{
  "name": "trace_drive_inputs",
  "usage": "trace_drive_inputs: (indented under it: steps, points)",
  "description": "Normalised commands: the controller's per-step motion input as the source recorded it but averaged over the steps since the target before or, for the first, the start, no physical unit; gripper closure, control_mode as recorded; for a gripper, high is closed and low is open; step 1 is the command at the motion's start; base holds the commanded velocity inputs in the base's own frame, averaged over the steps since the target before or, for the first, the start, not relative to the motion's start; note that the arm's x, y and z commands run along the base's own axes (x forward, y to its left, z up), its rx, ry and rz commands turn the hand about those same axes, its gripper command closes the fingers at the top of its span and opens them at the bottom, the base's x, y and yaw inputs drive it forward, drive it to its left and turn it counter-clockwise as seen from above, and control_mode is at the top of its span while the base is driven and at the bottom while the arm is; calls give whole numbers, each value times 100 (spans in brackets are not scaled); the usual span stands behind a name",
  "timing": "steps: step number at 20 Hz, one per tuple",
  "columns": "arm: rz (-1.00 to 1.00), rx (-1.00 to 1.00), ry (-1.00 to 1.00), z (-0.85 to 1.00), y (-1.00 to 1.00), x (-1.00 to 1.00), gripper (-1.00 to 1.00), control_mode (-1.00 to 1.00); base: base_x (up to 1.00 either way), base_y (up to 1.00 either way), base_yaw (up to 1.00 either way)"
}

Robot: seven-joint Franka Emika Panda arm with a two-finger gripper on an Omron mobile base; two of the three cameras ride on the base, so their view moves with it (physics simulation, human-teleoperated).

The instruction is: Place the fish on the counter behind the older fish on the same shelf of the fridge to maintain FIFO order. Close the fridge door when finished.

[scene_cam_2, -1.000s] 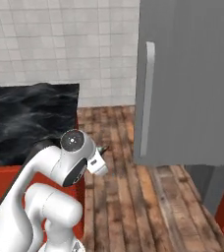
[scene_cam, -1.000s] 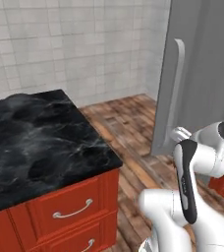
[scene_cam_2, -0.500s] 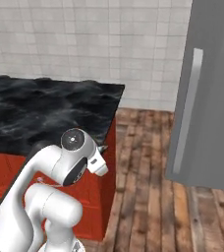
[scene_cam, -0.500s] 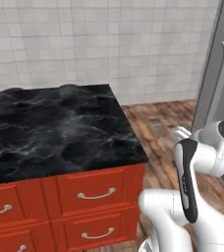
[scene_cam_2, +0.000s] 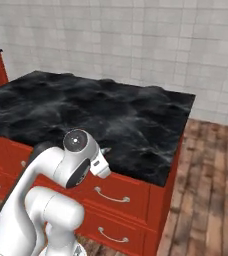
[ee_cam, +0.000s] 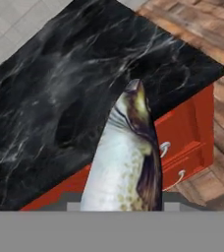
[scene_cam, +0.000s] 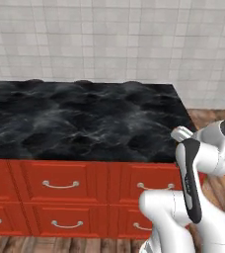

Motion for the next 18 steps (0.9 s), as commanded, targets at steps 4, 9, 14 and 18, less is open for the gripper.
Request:
trace_drive_inputs:
  steps: [4, 9, 14, 18]
  points:
    - [0, 0, 0, 0, 0, 0, 100, 100, -1, 100, 43]
    - [0, 0, 0, 0, 0, 0, 100, 100, 0, 100, 41]
    - [0, 0, 0, 0, 0, 0, 100, 100, 8, 100, 34]
    - [0, 0, 0, 0, 0, 0, 100, 100, 43, 100, 24]
